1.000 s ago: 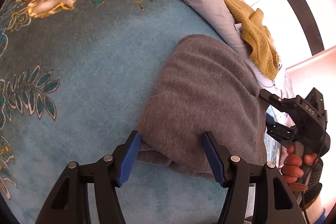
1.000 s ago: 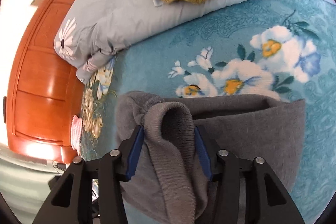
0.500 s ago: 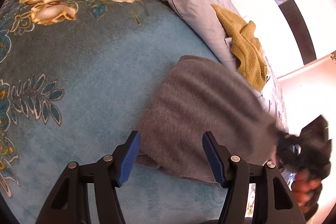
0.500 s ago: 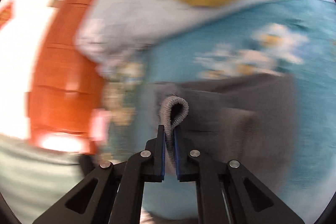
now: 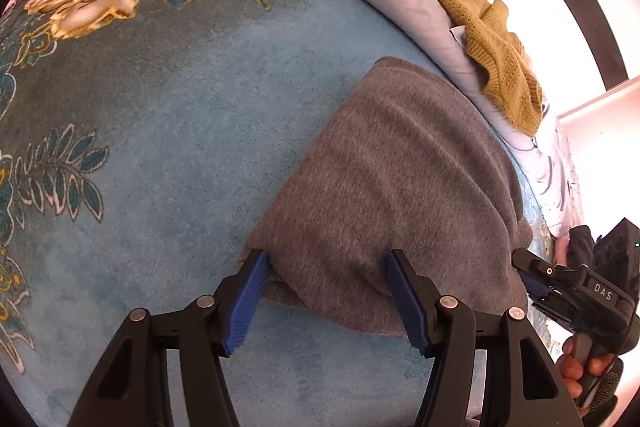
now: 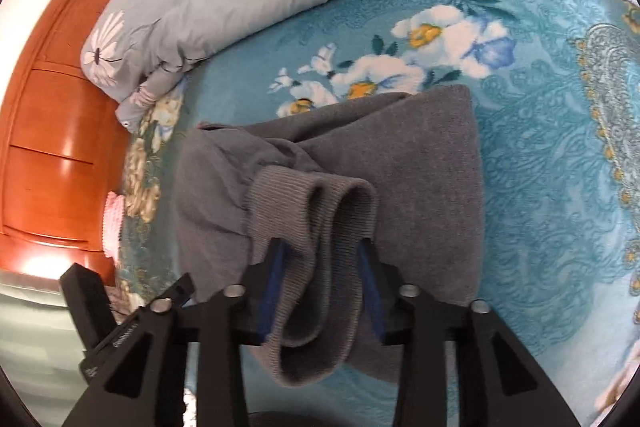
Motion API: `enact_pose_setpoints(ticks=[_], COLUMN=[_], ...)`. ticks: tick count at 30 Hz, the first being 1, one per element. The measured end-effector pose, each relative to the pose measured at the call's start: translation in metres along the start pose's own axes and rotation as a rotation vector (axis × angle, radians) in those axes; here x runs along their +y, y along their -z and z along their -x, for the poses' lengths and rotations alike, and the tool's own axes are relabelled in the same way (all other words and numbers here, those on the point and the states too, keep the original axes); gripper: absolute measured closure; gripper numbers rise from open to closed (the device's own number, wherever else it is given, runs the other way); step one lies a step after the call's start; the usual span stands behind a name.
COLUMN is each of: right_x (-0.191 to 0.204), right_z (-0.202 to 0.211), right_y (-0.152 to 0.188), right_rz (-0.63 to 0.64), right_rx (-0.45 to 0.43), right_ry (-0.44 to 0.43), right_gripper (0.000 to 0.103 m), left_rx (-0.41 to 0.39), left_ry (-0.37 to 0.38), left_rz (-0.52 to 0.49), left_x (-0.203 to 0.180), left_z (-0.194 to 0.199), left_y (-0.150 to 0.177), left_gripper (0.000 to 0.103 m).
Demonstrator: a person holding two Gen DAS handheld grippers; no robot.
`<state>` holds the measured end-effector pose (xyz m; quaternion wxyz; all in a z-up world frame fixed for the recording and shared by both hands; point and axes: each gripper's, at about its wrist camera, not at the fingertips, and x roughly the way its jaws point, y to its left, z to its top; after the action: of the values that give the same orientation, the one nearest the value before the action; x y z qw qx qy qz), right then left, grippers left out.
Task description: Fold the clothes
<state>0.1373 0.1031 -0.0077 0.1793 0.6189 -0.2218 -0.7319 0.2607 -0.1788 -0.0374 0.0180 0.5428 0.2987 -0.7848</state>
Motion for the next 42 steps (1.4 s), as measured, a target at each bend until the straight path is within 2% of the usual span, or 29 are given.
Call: enact_pose_setpoints(ticks=[3,10,15,19,25,28,30,32,36,42], right_x=[-0.017,-0.053,-0.054,-0.047,-0.028,-0.019,-0.009,0.001,0.017,0.045], right_z=[-0.003,-0.015,-0.015,-0.02,-0.037,-0.033,-0.028,-0.023,-0.001,0.045], right_y=[0.004,0.01,0.014,0.01,0.0,0.0,-0.001,-0.002,-0.006,-0.023], right_rz=[-0.061,-0.242,-0.221,-0.179,-0.156,-0.14,-0.115,-0.085,-0.021,0.094], right_rx=[0.013,-0.018,-0.041,-0.035,-0.019,-0.029,-0.025,-0.018,-0.035,-0.089], right_ry=[-0.055,-0.284,-0.394,-0.439,-0.359,-0.338,-0.291,-0.266,-0.273,-0.302], right_gripper=[0.052,0.043,0.042,0.041,0.041,0.06,0.078,0.085,0.087,0.087], left_rx=[0.008,0.013,0.018,0.021,0.026,0.027,0.027,0.028,0.02,-0.035], left_ry=[0.008,0.021,0.028,0.028,0.038,0.043,0.048,0.05,0.058,0.096], left_rz=[0.008,0.012,0.019,0.019,0.029,0.03,0.032,0.034,0.037,0.058], left_x=[0.004,0.008,0.01,0.012,0.018,0.019,0.02,0.02,0.02,0.022], left_z=[-0.003,-0.006,-0.009,-0.01,-0.007,-0.005,-0.004,-0.004,0.003,0.027], left_y=[-0.001,0.001,0.001,0.002,0.006,0.005,0.005,0.003,0.0,-0.011], left_gripper=[0.037,0.036,0.035,0.035,0.035,0.035,0.035,0.035,0.035,0.035])
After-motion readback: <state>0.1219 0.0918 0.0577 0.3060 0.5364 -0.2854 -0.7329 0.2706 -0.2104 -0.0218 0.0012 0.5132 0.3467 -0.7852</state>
